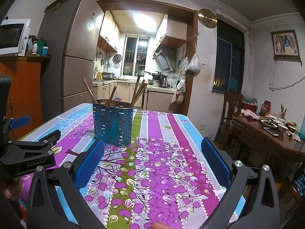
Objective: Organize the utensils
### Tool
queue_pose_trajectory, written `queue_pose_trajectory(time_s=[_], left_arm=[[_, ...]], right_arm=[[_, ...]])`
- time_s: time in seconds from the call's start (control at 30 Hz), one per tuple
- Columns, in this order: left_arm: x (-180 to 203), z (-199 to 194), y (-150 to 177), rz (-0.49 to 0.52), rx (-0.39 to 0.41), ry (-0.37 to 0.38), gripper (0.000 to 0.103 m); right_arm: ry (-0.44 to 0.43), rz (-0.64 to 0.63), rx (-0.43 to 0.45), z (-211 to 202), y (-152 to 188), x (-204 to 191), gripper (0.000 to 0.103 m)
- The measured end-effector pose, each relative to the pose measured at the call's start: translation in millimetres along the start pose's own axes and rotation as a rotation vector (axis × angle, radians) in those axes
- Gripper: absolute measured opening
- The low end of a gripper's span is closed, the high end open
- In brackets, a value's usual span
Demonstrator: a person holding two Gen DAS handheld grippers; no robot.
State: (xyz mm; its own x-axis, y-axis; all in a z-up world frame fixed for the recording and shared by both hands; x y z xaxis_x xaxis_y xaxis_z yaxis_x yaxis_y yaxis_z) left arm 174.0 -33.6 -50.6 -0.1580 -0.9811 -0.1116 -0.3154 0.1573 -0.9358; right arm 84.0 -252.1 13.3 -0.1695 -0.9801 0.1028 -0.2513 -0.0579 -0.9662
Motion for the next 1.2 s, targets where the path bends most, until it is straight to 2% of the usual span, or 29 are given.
queue_pose_trajectory(time_s=[0.7, 0.97, 1.13, 1.2], left_arm=[[-0.2, 2.1, 1.2, 0.003, 0.000, 0.004, 0.098], [-3.5, 1.5, 1.0, 0.003, 0.022, -0.023, 0.098], [0.1, 1.6, 3.0, 0.022, 0.031, -0.016, 0.090], [0.4, 1.1, 2.6, 0.027, 0.036, -0.027, 0.090]], right_arm=[[-0.004, -0.004, -0.004, 3.3, 2.6, 0.2, 0.098], [-0.004, -0.004, -0.004, 3.3, 2.8, 0.5, 0.098], [-0.002, -0.003, -0.005, 3.4, 2.8, 0.8, 0.098], [-0.001, -0.004, -0.004, 3.4, 2.5, 0.9, 0.098]])
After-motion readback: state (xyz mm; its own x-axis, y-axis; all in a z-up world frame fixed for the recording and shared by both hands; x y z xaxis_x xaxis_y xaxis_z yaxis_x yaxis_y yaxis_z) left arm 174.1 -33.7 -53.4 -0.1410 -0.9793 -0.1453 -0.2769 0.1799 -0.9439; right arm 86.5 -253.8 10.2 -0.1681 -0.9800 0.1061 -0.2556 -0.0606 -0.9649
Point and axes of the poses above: each gripper's, at about its wrist camera, not at the fingertips, and z roughly the way its jaws point, x to its right, y to its underside, the point moved 8 cm from there along z, roughly the way its jaws point, and after that the axes turned 2 degrees about x, right-handed, at the moved point
